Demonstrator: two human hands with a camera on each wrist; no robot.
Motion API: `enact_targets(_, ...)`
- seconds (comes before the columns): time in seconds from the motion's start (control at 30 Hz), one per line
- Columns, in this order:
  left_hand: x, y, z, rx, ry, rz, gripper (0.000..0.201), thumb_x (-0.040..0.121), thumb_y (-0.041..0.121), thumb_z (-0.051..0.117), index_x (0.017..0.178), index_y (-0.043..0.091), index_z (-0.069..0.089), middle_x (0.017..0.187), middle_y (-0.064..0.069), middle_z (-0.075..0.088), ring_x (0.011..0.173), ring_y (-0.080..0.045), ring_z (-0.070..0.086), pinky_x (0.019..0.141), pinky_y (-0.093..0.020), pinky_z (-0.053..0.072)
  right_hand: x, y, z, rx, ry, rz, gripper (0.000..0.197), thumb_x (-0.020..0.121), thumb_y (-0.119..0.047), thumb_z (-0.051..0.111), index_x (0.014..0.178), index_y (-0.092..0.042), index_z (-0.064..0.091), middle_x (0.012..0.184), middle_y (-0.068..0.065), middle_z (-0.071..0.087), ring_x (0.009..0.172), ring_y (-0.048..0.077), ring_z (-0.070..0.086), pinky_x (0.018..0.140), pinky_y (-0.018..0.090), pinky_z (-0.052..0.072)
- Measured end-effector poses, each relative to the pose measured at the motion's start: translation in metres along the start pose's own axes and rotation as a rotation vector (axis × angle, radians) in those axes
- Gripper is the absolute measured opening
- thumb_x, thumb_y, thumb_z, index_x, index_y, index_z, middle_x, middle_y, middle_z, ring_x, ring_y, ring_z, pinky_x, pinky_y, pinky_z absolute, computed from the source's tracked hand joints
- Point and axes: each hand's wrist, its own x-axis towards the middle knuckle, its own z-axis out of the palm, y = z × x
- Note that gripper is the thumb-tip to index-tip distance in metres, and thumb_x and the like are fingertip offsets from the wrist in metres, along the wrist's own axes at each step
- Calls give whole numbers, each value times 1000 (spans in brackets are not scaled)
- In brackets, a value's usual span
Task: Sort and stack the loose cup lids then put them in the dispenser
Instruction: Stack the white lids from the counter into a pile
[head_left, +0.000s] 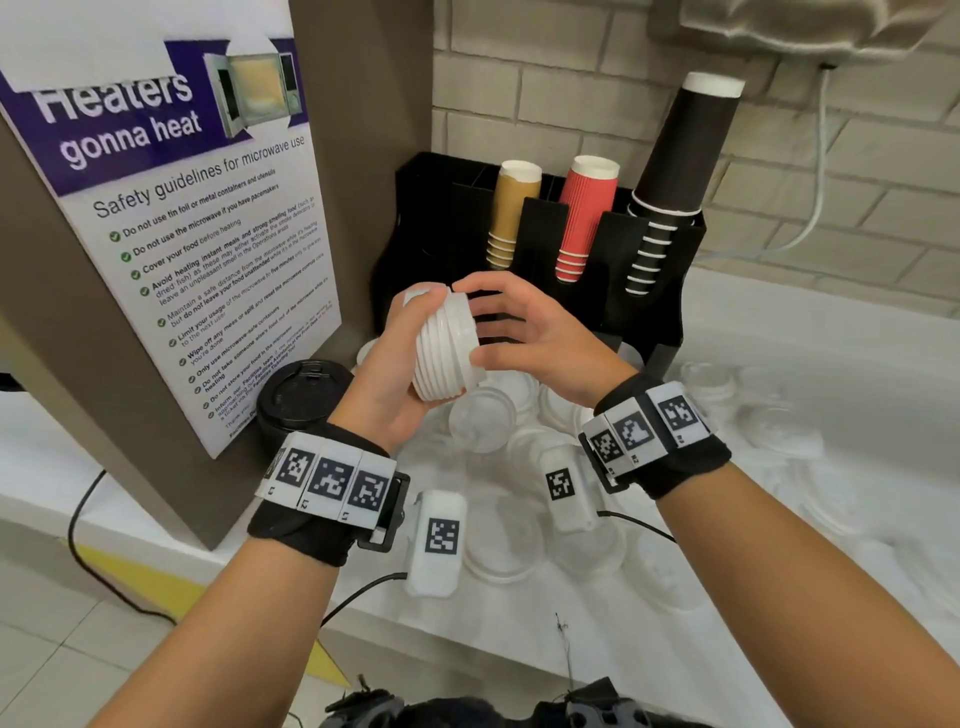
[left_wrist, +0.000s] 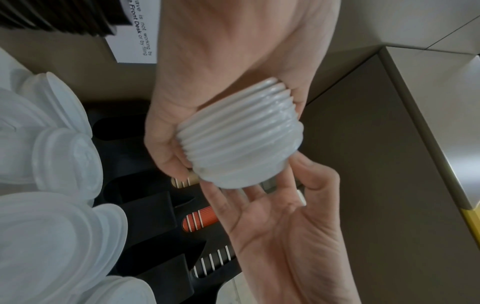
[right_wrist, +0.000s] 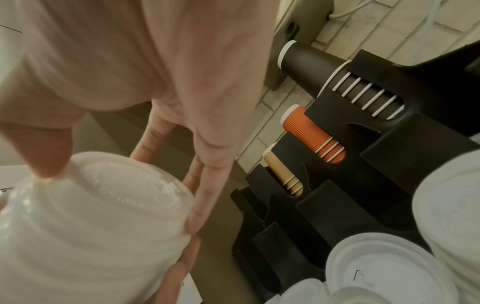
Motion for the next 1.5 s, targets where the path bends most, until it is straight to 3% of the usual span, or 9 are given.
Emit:
enact_targets(0.33, -6, 2, 2, 46, -36, 27, 66, 75, 37, 66, 136, 27, 44, 134, -13, 55, 115, -31, 59, 77, -46, 55, 2, 2, 2, -15, 4, -73, 52, 82, -14, 71, 125, -34, 51, 122, -3, 59, 114, 13, 58, 95, 33, 52)
enact_targets(0.5, -3, 17, -3, 36, 62, 61, 62, 79, 29, 68, 136, 21, 45, 122, -10, 57, 98, -22, 61, 68, -37, 56, 15, 18, 6, -46, 44, 41, 39, 99, -30, 46, 138, -32, 40, 132, 2, 57, 122, 7, 51, 98, 25, 44)
enact_targets(0.57, -1, 29, -9, 15, 111, 107, 47, 86, 25, 64, 130, 22, 46, 111, -5, 55, 91, -19, 59, 64, -34, 54, 21, 33, 11, -391, -78, 129, 38, 98, -27, 49, 135, -17, 48, 131, 5, 55, 120, 14, 52, 98, 27, 42)
enact_targets(0.67, -1, 44, -18, 31, 131, 143, 55, 84, 27, 64, 135, 21, 43, 109, -2, 55, 92, -18, 59, 64, -34, 55, 24, 54, 33, -898, -472, 248, 49, 87, -36, 66, 133, -21, 52, 126, 6, 51, 117, 24, 50, 101, 36, 41)
enact_targets(0.97, -7, 51, -29, 19, 120, 135, 80, 70, 34, 66, 144, 19, 39, 109, -1, 55, 92, -16, 60, 65, -34, 57, 32, 72, 80, -1124, -746, 269, 82, 73, -37, 79, 142, -39, 34, 122, 7, 39, 115, 30, 45, 94, 42, 46)
enact_targets(1.13, -8, 53, -30, 17, 109, 129, 79, 72, 34, 66, 144, 20, 38, 114, -2, 55, 97, -17, 59, 66, -36, 57, 38, 68, 65, -892, -617, 208, 69, 76, -30, 77, 135, -38, 43, 117, 8, 45, 106, 25, 48, 87, 31, 43)
enact_targets(1.23, -6, 53, -33, 21, 118, 135, 70, 81, 32, 67, 144, 21, 38, 112, -1, 56, 95, -16, 60, 67, -35, 58, 39, 57, 39, -578, -420, 210, 61, 80, -27, 73, 132, -35, 44, 127, 7, 46, 111, 24, 51, 94, 34, 48)
enact_targets(1.37, -6, 48, -32, 42, 113, 80, 78, 70, 34, 70, 142, 23, 41, 118, -4, 57, 99, -20, 60, 63, -36, 57, 29, 38, 8, -18, -101, 222, 52, 86, -16, 64, 129, -38, 45, 120, 9, 55, 106, 22, 61, 83, 31, 57)
enact_targets(1.5, -8, 32, -22, 53, 46, 19, 65, 76, 38, 71, 136, 25, 48, 118, -4, 60, 105, -24, 59, 66, -37, 58, 17, 22, -5, 173, -7, 150, 52, 83, -20, 63, 128, -41, 48, 125, 15, 54, 114, 27, 58, 93, 43, 53)
